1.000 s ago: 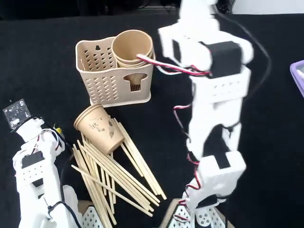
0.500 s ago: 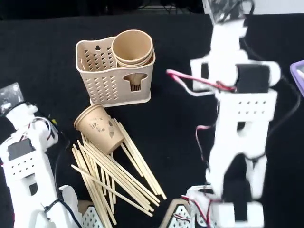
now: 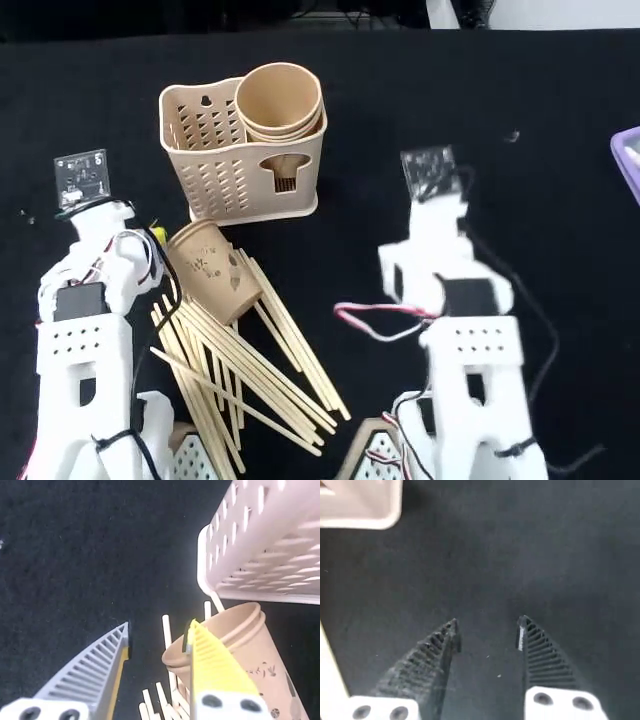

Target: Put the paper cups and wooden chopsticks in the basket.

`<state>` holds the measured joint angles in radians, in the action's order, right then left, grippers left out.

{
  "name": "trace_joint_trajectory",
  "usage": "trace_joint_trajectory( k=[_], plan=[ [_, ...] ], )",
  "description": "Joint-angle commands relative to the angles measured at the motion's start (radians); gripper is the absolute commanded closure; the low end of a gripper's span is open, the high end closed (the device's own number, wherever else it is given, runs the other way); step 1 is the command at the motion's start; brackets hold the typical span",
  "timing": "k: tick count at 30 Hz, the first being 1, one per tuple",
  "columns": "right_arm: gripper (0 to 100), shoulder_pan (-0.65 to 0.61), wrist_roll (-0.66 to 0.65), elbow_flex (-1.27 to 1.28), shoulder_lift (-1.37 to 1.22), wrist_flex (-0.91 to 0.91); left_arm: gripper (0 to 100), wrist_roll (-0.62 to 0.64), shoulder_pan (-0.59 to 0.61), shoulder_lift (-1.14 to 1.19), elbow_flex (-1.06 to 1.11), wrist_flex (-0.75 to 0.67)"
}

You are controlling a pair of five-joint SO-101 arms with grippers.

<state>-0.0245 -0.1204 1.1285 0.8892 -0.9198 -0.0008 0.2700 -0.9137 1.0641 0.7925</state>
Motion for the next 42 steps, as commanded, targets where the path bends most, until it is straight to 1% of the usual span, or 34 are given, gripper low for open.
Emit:
trace_joint_trajectory(
  k=[1,3,5,7,10,14,21,24,27,31,34,36,38,40,42],
  plan=[
    [81.5,0.015,0.028,0.117,0.038,0.163,80,-0.008,-0.019,-0.009,-0.059,0.009],
    [81.5,0.015,0.032,0.171,0.036,0.235,80,-0.008,-0.021,-0.011,-0.056,0.035],
    [81.5,0.02,0.032,0.206,0.036,0.284,80,-0.015,-0.021,-0.02,-0.064,0.091],
    [81.5,0.017,0.032,0.214,0.036,0.295,80,-0.068,-0.036,-0.021,-0.068,0.138],
    [81.5,0.015,0.032,0.217,0.036,0.295,80,-0.129,-0.094,-0.014,-0.068,0.212],
    [81.5,0.015,0.028,0.222,0.036,0.296,80,-0.175,-0.182,-0.023,-0.087,0.299],
    [81.5,0.015,0.029,0.223,0.036,0.295,80,-0.25,-0.34,-0.023,-0.245,0.539],
    [81.5,0.015,0.031,0.223,0.036,0.296,80,-0.267,-0.374,-0.023,-0.328,0.611],
    [81.5,0.015,0.031,0.223,0.036,0.296,80,-0.267,-0.381,-0.023,-0.404,0.658],
    [81.5,0.015,0.031,0.223,0.036,0.298,80,-0.267,-0.381,-0.012,-0.414,0.664],
    [81.5,0.015,0.031,0.223,0.036,0.296,79,-0.269,-0.394,-0.02,-0.354,0.617],
    [81.5,0.015,0.031,0.223,0.036,0.296,76,-0.269,-0.438,-0.021,-0.314,0.603],
    [81.5,0.015,0.028,0.231,0.036,0.301,74,-0.267,-0.509,-0.021,-0.288,0.603],
    [81.5,0.015,0.025,0.232,0.036,0.302,74,-0.265,-0.568,-0.021,-0.271,0.598],
    [81.5,0.015,0.025,0.234,0.036,0.302,74,-0.267,-0.598,-0.018,-0.259,0.58]
  ],
)
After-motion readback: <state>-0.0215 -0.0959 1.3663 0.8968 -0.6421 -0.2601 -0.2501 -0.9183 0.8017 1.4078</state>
